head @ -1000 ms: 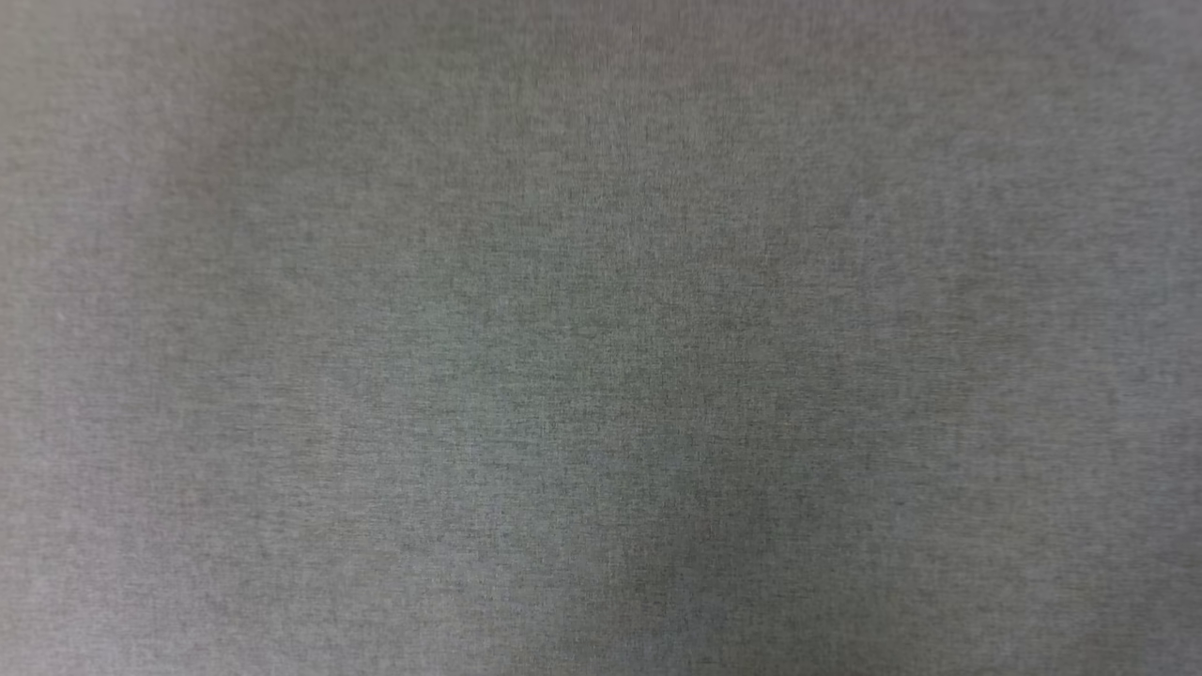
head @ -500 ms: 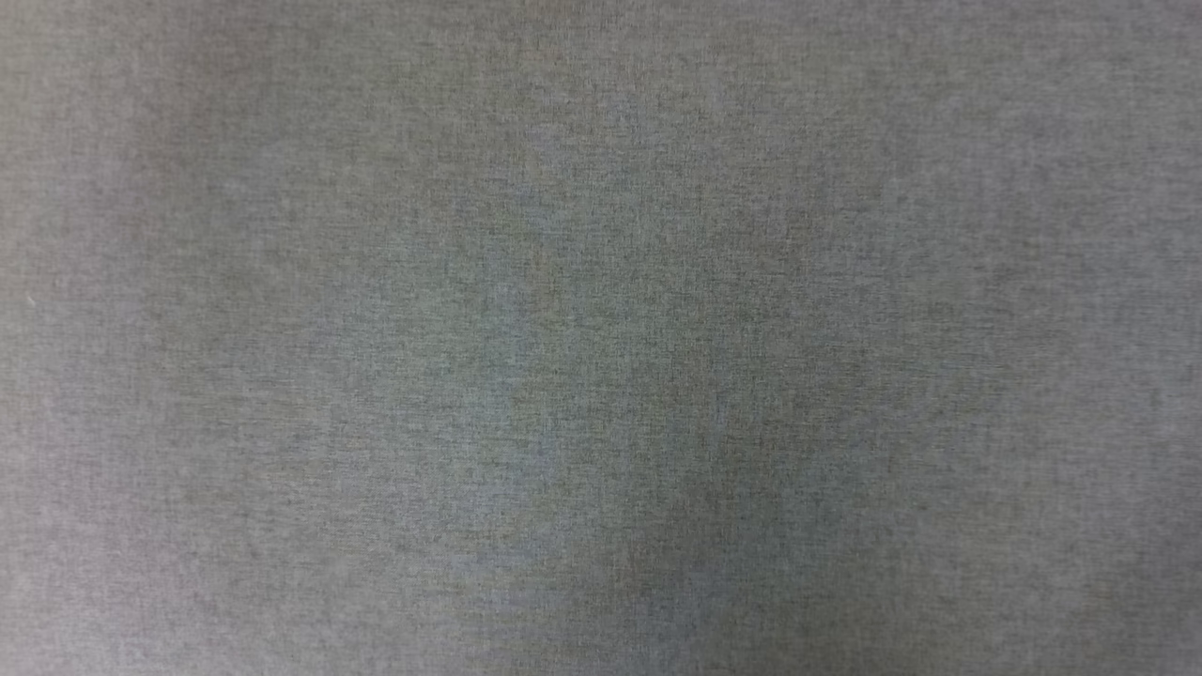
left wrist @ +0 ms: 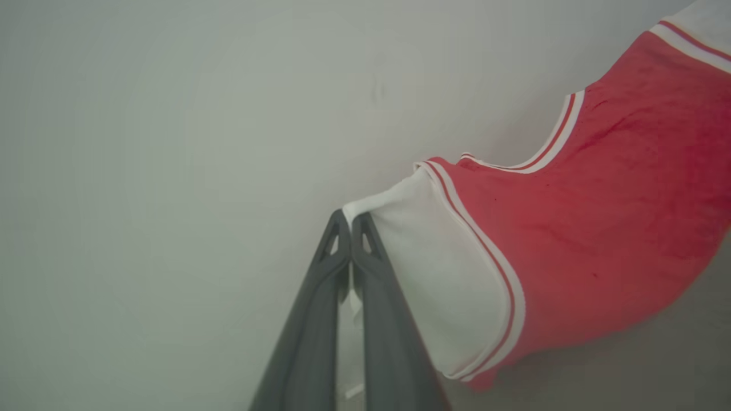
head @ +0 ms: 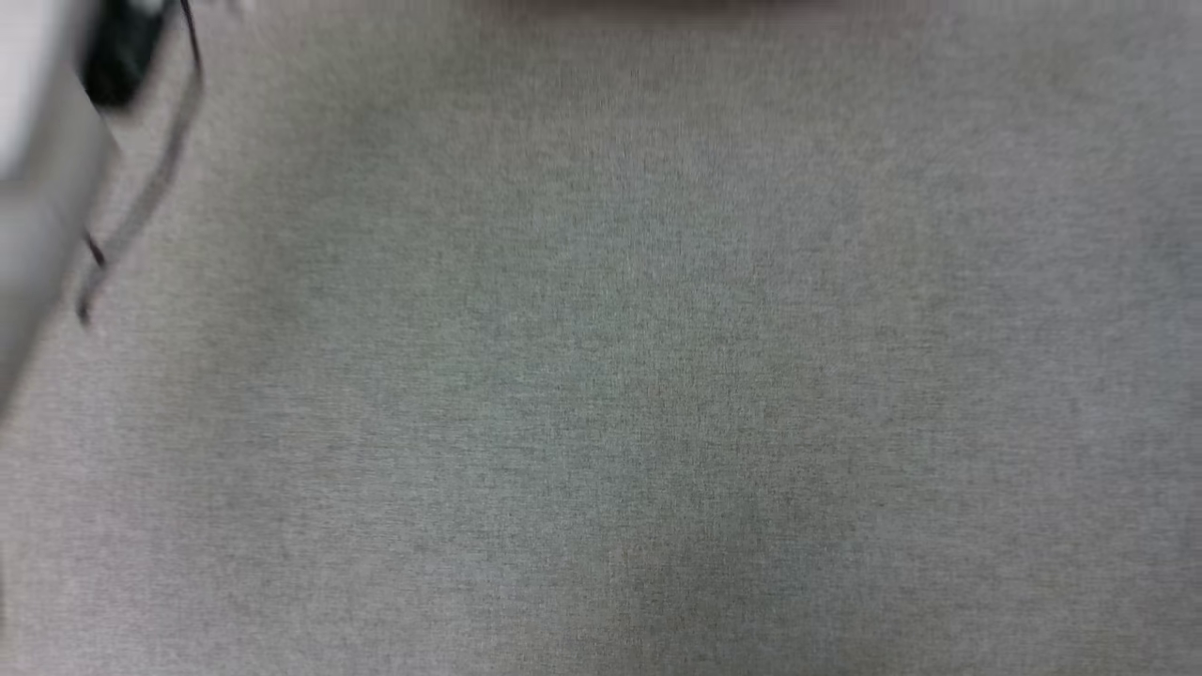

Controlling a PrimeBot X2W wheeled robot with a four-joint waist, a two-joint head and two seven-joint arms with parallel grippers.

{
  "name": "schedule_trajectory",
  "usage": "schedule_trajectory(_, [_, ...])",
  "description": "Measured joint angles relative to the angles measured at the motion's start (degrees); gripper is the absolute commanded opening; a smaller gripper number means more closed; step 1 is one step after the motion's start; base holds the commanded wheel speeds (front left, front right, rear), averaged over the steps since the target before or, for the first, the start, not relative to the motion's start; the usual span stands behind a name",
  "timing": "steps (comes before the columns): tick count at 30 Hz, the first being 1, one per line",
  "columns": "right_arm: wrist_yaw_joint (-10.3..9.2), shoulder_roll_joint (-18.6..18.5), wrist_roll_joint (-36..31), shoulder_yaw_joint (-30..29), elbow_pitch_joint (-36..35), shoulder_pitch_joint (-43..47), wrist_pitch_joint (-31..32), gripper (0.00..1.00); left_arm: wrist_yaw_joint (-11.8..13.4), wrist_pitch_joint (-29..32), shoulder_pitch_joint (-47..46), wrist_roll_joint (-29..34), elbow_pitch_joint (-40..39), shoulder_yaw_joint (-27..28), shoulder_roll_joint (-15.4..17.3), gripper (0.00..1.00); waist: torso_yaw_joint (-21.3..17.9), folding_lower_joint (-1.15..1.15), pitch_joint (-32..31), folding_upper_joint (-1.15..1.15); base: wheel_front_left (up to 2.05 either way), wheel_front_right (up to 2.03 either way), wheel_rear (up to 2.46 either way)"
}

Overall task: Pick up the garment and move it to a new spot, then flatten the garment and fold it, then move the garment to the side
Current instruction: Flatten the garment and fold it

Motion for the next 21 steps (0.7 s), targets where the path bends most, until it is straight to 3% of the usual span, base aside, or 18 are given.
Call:
schedule_trajectory(11, [0.00, -2.4, 3.4, -2.2, -5.7, 29.3, -3.9, 0.00, 7.9, -1.1, 33.0, -6.4, -13.6, -2.3, 6.0, 0.00, 0.2, -0.01, -8.3, 0.00, 0.00, 0.00, 0.00])
schedule_trajectory(15, [0.00, -2.9, 4.2, -3.4, -8.4, 39.2, -3.4, 0.00, 10.9, -0.8, 42.2, -7.8, -18.0, -3.6, 9.8, 0.00, 0.1, -0.01, -11.4, 0.00, 0.00, 0.00, 0.00])
schedule_trajectory(21, [0.00, -4.7, 4.8, -7.6, -12.2, 54.4, -1.3, 0.00, 14.0, 0.1, 53.6, -10.9, -23.4, -5.6, 12.7, 0.00, 0.1, -0.01, -15.9, 0.00, 0.00, 0.00, 0.00])
